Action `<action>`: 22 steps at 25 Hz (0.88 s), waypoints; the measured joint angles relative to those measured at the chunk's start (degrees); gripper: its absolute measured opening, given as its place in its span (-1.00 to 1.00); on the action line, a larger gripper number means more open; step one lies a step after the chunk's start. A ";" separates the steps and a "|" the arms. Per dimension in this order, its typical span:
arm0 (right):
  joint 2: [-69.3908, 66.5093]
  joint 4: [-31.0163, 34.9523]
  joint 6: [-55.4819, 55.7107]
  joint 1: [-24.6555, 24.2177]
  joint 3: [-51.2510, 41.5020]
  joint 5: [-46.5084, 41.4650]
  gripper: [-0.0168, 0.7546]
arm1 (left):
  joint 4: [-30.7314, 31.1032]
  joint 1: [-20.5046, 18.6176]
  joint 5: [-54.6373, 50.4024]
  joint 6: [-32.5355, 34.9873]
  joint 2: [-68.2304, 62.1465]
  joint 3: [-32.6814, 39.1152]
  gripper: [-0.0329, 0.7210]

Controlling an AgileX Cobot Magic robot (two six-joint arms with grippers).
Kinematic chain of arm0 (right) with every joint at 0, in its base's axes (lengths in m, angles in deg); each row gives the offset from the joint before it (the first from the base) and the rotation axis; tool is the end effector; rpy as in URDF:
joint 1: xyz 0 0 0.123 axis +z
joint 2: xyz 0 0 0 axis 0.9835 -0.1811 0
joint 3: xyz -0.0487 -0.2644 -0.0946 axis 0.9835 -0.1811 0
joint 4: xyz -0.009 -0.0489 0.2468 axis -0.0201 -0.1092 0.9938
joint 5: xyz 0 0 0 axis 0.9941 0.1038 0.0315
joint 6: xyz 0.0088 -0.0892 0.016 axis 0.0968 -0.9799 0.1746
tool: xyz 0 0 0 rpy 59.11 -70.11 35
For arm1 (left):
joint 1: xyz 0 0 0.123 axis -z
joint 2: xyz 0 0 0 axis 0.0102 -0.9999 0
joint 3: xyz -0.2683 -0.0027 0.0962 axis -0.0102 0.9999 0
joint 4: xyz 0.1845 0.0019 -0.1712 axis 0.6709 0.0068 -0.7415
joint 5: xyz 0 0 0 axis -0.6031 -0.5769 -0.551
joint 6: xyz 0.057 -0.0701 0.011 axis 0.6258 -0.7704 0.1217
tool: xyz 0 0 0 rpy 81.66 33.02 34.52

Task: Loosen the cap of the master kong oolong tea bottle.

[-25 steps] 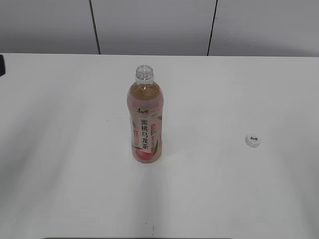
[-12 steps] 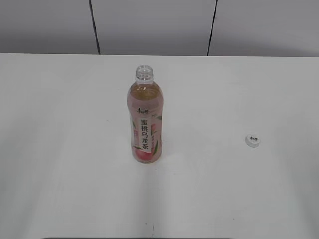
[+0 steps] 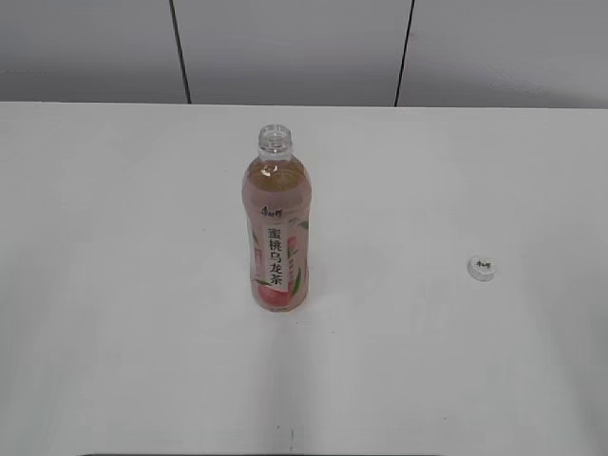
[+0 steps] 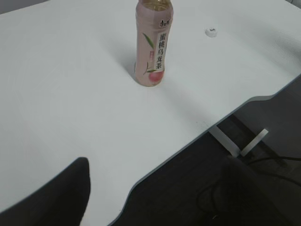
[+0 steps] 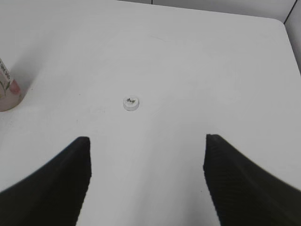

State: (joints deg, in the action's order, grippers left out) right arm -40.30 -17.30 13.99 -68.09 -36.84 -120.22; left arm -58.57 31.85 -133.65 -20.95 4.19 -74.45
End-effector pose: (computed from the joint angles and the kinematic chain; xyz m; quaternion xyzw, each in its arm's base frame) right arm 0.0436 0.0079 0.2865 -0.1244 0.8442 0.0222 0.5208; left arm 0.0034 -0.0075 0.2986 0.2511 0.8365 -0.1511 0.4630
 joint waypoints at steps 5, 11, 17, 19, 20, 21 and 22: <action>0.00 0.00 0.00 0.00 0.00 0.00 0.51 | 1.95 0.00 2.27 0.39 1.13 0.77 0.47; 0.00 0.00 0.00 0.00 0.00 0.00 0.51 | 2.86 0.00 3.52 0.39 1.13 1.38 0.42; 0.00 0.00 0.00 0.00 0.00 0.00 0.51 | 2.91 0.00 3.82 0.39 1.13 1.38 0.41; 0.00 0.00 0.00 0.00 0.00 0.00 0.51 | 2.91 0.00 3.82 0.39 1.13 1.38 0.41; 0.11 0.00 0.00 -0.05 0.00 0.00 0.51 | 2.91 0.00 3.82 0.39 1.13 1.38 0.41; 0.51 0.00 0.00 -0.27 0.00 0.00 0.51 | 2.91 0.00 3.82 0.39 1.13 1.38 0.41; 0.96 0.00 0.00 -0.79 0.00 0.00 0.51 | 2.91 0.00 3.82 0.39 1.13 1.38 0.41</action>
State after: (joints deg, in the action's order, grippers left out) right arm -39.33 -17.30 13.99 -68.88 -36.84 -120.22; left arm -55.67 31.85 -129.82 -20.57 5.32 -73.08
